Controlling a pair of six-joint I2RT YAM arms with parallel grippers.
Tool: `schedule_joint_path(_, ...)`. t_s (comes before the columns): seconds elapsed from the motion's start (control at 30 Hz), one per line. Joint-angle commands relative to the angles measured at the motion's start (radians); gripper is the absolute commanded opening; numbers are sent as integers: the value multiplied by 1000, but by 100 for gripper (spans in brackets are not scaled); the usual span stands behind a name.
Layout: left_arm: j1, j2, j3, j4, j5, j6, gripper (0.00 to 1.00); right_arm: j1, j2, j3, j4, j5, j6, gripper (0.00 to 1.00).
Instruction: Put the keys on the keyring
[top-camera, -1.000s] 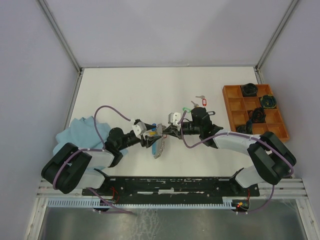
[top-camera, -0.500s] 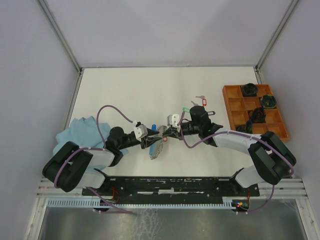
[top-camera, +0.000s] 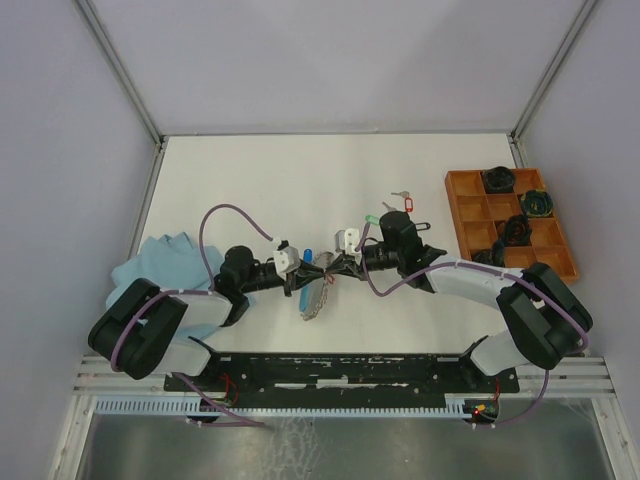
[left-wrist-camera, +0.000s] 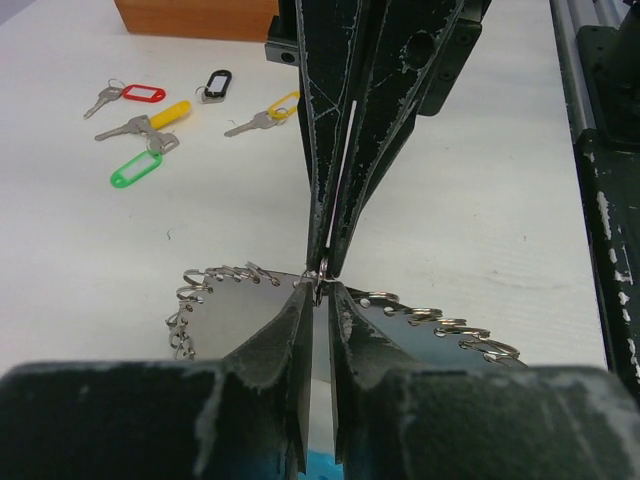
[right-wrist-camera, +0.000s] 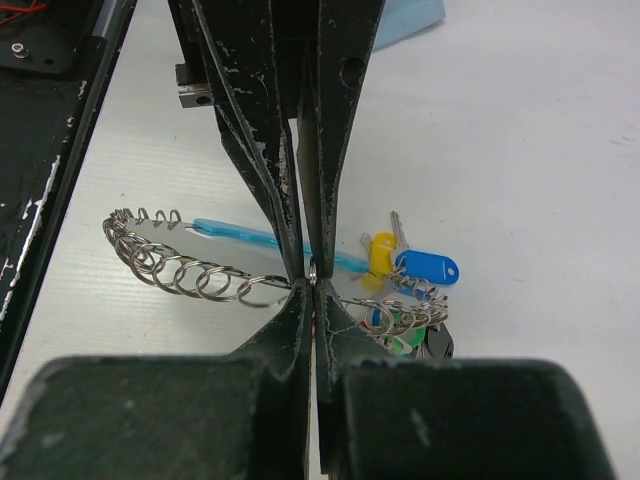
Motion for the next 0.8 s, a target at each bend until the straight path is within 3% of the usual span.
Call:
schedule_joint_path(0.0,4,-4,43,-21,58,41,14,-4,0,59,33,-50,-16,1)
schedule_joint_path(0.17,4,-47,132,-311,75,132,3,-3,-31,53,-29,-7,-34,9)
schedule_joint_path(0.47,1,-114,230,-601,-7,178,3,-6,-153,19,-196,162,-76,32)
schedule_joint_path(0.77,-67,-147,356,-867,-153,230,3,-8,-103,20,-82,137,-31,32)
